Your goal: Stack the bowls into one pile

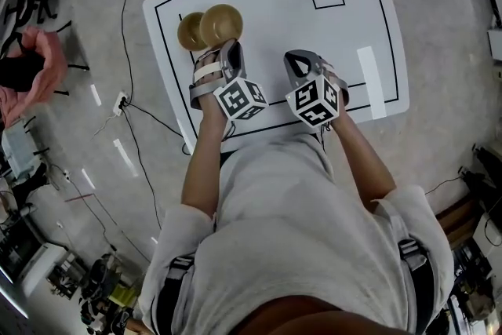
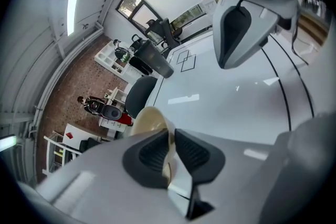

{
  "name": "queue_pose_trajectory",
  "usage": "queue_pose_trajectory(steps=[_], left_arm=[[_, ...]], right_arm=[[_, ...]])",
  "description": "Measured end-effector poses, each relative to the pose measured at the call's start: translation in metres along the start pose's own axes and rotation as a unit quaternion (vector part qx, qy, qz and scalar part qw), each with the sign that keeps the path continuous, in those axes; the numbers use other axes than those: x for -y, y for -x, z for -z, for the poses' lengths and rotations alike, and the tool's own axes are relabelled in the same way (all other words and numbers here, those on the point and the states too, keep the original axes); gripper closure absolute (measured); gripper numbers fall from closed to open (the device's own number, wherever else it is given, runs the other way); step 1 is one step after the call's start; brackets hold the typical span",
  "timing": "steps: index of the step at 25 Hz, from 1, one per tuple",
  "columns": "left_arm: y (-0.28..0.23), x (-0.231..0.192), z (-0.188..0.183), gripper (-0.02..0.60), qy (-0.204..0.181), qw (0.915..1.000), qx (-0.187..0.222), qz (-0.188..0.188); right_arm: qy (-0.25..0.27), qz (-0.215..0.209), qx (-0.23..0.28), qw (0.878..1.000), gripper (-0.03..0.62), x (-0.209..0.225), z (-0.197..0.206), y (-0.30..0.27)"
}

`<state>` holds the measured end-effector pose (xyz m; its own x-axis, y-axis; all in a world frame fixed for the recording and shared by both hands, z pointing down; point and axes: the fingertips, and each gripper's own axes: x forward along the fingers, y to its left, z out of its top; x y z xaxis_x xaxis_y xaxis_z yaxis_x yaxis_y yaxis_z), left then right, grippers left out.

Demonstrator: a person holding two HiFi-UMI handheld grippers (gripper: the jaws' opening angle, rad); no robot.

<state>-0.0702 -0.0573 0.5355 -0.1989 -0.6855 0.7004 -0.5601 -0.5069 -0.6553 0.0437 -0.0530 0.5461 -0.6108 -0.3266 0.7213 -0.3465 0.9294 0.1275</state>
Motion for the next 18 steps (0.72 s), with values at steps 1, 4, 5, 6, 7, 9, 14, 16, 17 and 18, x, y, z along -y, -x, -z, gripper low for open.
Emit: queue_pose_trajectory(steps=[1, 4, 5, 6, 7, 9, 14, 16, 17, 18], left_arm=[[0.003, -0.001, 0.004, 0.543, 0.002, 1.0, -0.002, -0.003], [0.009, -0.003, 0.015, 0.543, 0.01, 0.9998, -0.01, -0.012], [0.011, -0.004, 0.019, 0.543, 0.013, 0.9997, -0.013, -0.014], [0.013, -0.004, 0.022, 0.542, 0.014, 0.9997, -0.016, -0.016], [0.015, -0.005, 0.026, 0.541, 0.014, 0.9996, -0.018, -0.018], [0.02, -0.008, 0.035, 0.541, 0.015, 0.9994, -0.023, -0.022], [0.028, -0.019, 0.053, 0.541, 0.023, 0.9987, -0.033, -0.032], [0.028, -0.021, 0.057, 0.54, 0.022, 0.9986, -0.035, -0.032], [0.028, -0.022, 0.059, 0.54, 0.021, 0.9987, -0.035, -0.032], [0.027, -0.022, 0.061, 0.541, 0.019, 0.9987, -0.035, -0.031]], right_arm=[[0.004, -0.003, 0.001, 1.0, 0.595, -0.004, -0.002, 0.0], [0.013, -0.01, 0.005, 1.0, 0.595, -0.013, -0.009, -0.002], [0.017, -0.013, 0.007, 1.0, 0.595, -0.016, -0.011, -0.003], [0.02, -0.016, 0.008, 1.0, 0.595, -0.019, -0.012, -0.003], [0.023, -0.019, 0.008, 1.0, 0.595, -0.023, -0.014, -0.004], [0.03, -0.024, 0.008, 0.999, 0.595, -0.029, -0.018, -0.006], [0.036, -0.029, 0.013, 0.999, 0.595, -0.041, -0.032, -0.009], [0.037, -0.031, 0.015, 0.999, 0.595, -0.045, -0.036, -0.011], [0.037, -0.031, 0.015, 0.999, 0.595, -0.047, -0.037, -0.012], [0.036, -0.031, 0.015, 0.999, 0.595, -0.049, -0.038, -0.014]])
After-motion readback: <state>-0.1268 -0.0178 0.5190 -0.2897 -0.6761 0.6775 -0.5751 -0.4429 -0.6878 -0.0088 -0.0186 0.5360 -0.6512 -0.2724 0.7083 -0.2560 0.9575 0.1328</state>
